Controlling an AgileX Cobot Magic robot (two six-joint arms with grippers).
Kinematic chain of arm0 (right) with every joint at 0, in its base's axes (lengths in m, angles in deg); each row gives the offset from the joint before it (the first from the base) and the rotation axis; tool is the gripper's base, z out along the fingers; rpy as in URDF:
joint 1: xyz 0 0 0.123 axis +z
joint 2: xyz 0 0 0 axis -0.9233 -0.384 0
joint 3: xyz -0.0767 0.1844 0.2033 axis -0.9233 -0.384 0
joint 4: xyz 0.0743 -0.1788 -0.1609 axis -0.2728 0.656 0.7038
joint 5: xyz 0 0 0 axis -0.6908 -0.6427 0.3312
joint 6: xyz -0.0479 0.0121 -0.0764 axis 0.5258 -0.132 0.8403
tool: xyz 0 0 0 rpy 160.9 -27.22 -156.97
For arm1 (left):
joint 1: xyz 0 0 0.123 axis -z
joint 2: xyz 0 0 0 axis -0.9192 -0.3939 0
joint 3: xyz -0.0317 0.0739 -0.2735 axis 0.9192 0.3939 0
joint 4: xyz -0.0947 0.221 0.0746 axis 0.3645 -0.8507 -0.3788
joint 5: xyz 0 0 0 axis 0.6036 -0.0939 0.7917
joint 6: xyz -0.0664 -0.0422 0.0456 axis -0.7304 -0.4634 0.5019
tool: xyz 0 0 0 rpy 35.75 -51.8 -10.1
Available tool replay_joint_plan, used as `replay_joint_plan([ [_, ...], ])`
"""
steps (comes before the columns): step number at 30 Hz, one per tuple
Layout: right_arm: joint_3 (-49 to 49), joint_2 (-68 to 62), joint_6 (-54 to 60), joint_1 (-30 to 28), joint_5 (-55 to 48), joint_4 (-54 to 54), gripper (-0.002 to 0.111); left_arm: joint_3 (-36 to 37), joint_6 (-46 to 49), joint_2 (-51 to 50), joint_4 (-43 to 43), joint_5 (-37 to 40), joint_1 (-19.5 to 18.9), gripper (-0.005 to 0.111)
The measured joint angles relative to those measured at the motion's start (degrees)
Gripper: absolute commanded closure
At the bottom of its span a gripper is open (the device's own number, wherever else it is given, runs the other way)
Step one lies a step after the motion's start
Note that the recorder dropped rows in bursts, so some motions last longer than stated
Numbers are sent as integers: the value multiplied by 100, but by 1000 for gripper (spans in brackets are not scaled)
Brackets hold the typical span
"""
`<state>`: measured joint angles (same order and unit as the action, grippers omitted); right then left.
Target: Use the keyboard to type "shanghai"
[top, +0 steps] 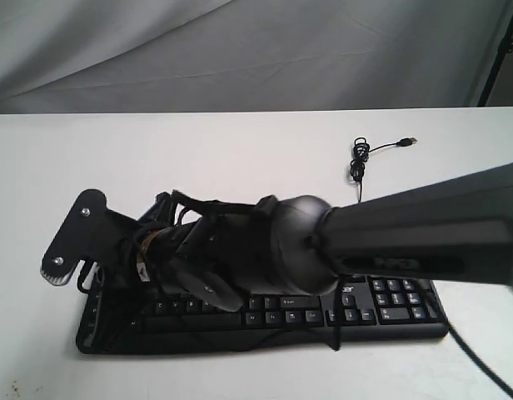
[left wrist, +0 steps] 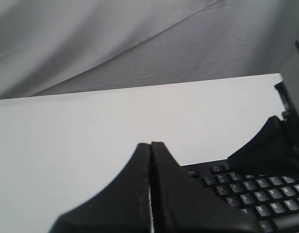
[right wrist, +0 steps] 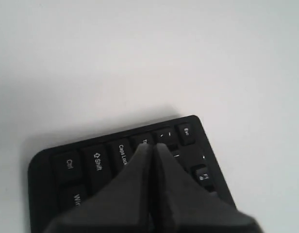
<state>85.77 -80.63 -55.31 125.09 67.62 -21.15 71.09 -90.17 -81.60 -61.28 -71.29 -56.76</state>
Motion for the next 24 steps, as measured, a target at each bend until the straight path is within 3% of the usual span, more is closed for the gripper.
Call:
replay_joint_plan([
  [12, -1967, 1340, -290, -683, -37, -295, 108, 0, 0, 0, 0, 0, 0, 107],
  [24, -2164, 801, -290, -684, 744, -332, 108, 0, 0, 0, 0, 0, 0, 107],
])
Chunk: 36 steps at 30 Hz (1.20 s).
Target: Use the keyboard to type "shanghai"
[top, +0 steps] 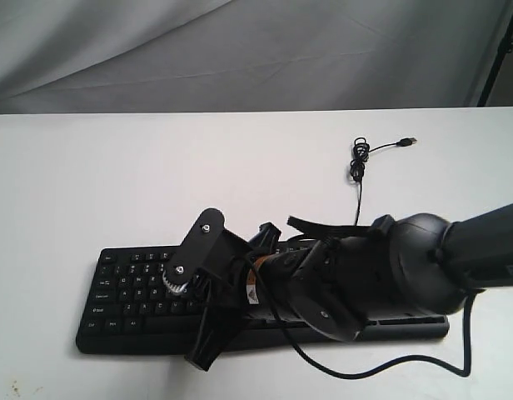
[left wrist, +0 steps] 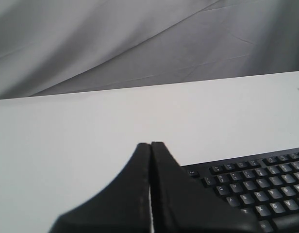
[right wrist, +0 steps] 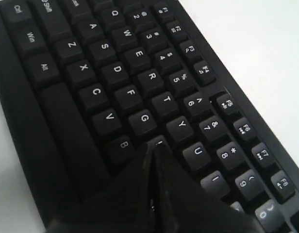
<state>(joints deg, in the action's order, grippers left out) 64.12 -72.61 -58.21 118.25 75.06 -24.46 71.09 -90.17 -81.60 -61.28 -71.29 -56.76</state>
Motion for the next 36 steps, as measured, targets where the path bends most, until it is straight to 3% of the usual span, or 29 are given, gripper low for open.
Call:
replay_joint_plan([
  [36, 0, -192, 0, 0, 112, 0, 108, 0, 0, 0, 0, 0, 0, 107],
])
